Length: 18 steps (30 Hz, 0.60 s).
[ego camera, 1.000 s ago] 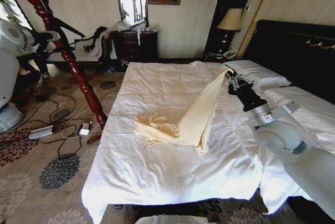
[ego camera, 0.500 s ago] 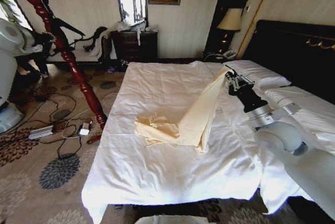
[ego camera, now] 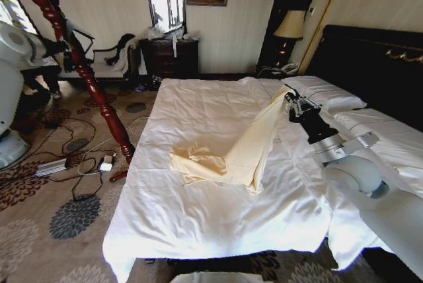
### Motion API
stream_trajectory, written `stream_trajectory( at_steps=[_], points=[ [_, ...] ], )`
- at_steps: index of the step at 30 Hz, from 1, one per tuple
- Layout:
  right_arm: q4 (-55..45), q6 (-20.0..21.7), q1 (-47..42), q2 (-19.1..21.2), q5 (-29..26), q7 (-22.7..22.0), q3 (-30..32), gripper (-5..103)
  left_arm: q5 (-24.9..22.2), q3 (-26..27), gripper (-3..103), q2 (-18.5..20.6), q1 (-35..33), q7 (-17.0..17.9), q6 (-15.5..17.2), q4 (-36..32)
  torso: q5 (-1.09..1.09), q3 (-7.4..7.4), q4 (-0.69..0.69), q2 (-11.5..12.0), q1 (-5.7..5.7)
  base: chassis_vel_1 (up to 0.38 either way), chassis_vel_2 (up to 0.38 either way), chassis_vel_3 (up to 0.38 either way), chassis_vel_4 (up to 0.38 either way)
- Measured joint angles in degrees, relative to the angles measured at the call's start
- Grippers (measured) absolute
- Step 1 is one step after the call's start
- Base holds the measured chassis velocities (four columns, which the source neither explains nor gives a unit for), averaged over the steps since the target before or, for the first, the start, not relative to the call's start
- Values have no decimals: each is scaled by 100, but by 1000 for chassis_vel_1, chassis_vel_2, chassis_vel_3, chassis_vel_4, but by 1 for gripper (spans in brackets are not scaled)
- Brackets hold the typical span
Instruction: Pick up the clothes from the bed and hang them on the clothes hanger.
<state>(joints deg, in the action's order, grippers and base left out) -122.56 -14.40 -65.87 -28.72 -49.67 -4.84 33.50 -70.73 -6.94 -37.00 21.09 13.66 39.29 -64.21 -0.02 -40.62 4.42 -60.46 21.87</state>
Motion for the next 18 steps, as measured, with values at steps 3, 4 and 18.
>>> stream_trajectory(
  at_steps=[3,4,18],
  points=[
    [12,-2,-16,-17,14,-3,-2,2,-218,85,17,31,3,6,-4,-299,3,0,6,0,0,0,0,0,0],
    [18,-3,-19,-22,18,-4,-2,2,-291,112,16,57,-18,18,4,-406,0,0,3,1,0,0,0,0,0],
    [43,-12,-86,-119,58,-9,-20,2,-926,598,16,361,-733,95,84,-1983,3,1,2,0,1,0,0,0,0]
  ],
)
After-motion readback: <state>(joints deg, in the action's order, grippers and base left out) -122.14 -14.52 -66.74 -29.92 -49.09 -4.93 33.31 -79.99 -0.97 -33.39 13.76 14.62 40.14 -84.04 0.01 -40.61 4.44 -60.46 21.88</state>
